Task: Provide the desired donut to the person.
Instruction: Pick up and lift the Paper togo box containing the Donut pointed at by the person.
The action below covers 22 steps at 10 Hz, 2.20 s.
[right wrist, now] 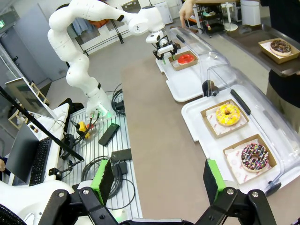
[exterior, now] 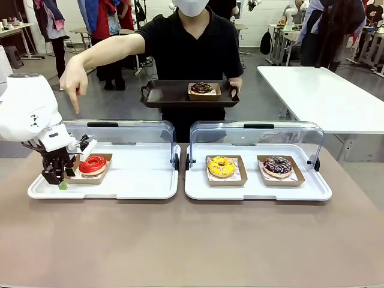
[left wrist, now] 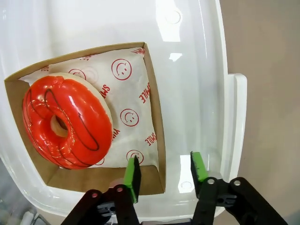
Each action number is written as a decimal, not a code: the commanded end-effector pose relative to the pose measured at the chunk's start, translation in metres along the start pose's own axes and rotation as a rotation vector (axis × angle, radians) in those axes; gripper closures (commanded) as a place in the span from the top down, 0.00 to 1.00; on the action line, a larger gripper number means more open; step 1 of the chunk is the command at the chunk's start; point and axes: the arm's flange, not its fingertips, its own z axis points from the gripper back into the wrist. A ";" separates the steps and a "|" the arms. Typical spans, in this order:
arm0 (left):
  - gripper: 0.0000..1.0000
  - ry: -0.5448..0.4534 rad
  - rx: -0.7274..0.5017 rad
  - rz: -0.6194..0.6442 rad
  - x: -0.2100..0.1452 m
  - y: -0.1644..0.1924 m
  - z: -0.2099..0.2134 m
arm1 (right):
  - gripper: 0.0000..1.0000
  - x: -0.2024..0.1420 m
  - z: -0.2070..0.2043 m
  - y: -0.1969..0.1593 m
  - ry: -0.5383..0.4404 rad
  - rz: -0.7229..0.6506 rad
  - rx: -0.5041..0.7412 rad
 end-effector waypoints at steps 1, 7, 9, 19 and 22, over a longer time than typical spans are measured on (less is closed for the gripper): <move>0.00 -0.016 -0.022 0.010 -0.001 0.003 0.000 | 1.00 -0.001 0.000 0.000 -0.010 0.005 0.007; 0.00 -0.016 -0.031 -0.004 -0.004 0.003 0.000 | 1.00 -0.001 0.000 0.000 -0.010 0.005 0.007; 0.00 -0.022 -0.019 -0.013 -0.006 0.000 0.008 | 1.00 -0.001 0.000 0.000 -0.010 0.005 0.007; 0.00 -0.061 0.029 -0.145 0.024 -0.151 0.281 | 1.00 -0.001 0.000 0.000 -0.010 0.005 0.007; 0.00 -0.100 0.054 -0.083 0.035 -0.123 0.310 | 1.00 -0.001 0.000 0.000 -0.010 0.005 0.007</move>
